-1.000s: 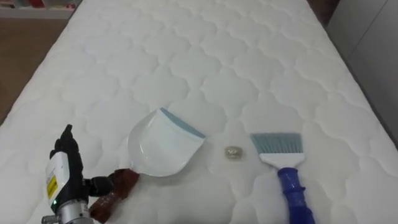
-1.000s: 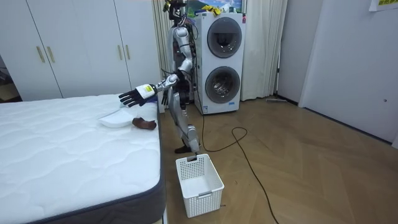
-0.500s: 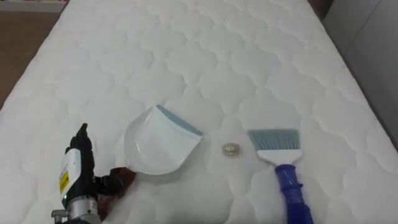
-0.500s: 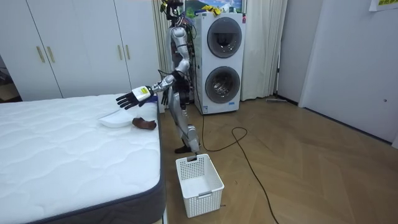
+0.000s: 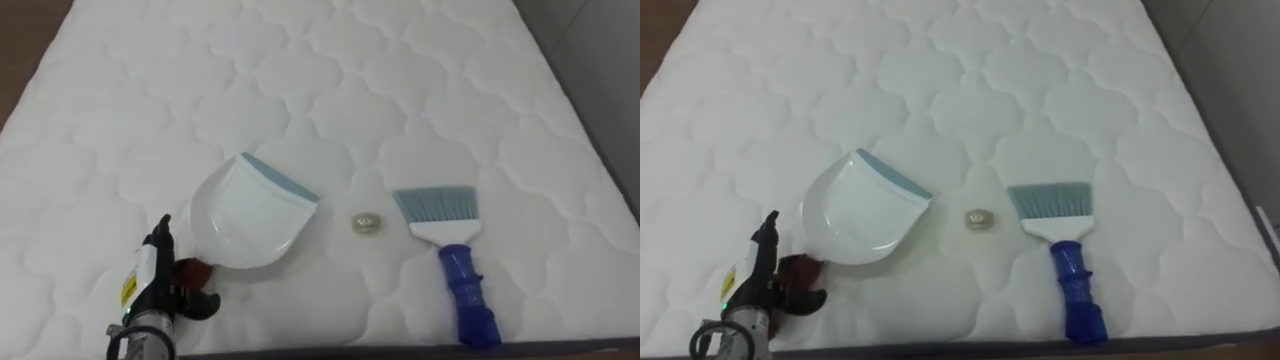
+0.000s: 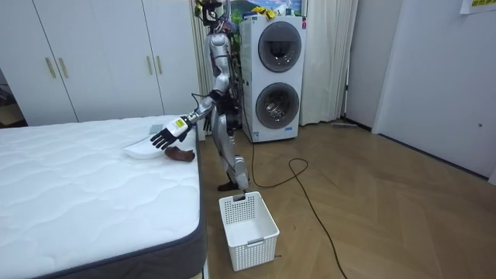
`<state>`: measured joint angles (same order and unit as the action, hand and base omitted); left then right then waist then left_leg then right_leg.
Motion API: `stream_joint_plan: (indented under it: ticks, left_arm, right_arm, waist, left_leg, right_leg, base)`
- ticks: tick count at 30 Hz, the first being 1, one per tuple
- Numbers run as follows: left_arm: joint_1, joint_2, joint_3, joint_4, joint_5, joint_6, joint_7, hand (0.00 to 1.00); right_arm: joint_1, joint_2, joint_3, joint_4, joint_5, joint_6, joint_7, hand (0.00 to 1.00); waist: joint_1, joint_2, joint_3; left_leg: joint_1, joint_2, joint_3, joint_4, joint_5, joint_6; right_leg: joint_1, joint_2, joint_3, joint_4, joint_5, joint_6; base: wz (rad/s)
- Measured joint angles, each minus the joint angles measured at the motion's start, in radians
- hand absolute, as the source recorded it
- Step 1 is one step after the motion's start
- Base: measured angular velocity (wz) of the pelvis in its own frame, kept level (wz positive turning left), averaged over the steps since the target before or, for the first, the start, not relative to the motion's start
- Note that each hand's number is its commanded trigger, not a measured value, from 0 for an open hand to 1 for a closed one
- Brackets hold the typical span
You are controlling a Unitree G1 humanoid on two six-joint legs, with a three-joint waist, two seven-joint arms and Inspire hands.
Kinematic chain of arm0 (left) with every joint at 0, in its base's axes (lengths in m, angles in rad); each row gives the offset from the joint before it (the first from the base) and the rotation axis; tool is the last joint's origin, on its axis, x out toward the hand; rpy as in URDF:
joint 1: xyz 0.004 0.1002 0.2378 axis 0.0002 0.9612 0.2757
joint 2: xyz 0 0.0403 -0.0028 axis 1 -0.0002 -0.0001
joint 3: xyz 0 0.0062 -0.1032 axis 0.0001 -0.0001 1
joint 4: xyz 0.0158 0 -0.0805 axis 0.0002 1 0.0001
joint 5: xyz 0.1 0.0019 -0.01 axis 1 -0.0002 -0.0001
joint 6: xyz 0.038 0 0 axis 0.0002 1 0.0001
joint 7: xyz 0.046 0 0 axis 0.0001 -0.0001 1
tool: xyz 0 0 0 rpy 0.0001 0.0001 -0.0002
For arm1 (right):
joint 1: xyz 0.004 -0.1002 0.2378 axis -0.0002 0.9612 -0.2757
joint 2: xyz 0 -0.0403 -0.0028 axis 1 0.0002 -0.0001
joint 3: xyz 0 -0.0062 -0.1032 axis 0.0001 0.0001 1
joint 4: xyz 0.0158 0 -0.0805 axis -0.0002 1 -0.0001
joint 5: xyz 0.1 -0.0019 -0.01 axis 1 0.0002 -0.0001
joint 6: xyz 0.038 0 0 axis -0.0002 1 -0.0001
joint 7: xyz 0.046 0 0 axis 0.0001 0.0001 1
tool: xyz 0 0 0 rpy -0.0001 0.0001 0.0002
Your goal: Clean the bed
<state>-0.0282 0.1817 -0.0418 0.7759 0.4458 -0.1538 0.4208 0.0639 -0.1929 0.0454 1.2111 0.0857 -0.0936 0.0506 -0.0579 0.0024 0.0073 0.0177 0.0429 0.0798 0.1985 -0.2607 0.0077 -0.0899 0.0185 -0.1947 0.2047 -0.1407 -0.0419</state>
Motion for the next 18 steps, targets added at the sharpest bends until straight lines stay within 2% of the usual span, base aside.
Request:
stream_joint_plan:
  ticks: [2, 5, 18]
  left_arm:
    - [-0.041, 0.012, -0.001, 0.051, -0.002, 0.0, 0.0, 0.0]
    - [-0.068, 0.033, -0.001, 0.075, -0.004, -0.001, 0.001, 0.0]
    - [-0.122, 0.045, 0.001, 0.232, -0.023, -0.001, 0.003, 0.0]
  right_arm:
    - [-0.018, 0.0, 0.0, 0.01, -0.027, 0.0, -0.005, 0.0]
    - [-0.034, 0.0, 0.004, 0.01, -0.039, -0.001, -0.006, 0.0]
    - [-0.067, -0.002, 0.033, 0.077, 0.019, -0.001, -0.02, 0.0]
  waist:
    - [-0.008, 0.004, 0.0034]
    - [-0.019, 0.007, 0.0037]
    - [-0.019, 0.007, 0.0044]
  left_leg:
    - [-0.008, -0.001, 0.001, 0.003, 0.0, 0.0]
    - [-0.03, -0.001, 0.002, 0.007, 0.0, 0.0]
    - [-0.065, 0.0, 0.015, 0.009, 0.001, 0.0]
  right_leg:
    - [-0.003, 0.0, -0.002, 0.0, 0.0, 0.0]
    - [-0.034, 0.0, 0.0, 0.011, 0.001, -0.001]
    - [-0.074, -0.005, 0.002, 0.017, 0.002, -0.003]
  base:
    - [0.0]
    - [-0.02]
    - [-0.03]
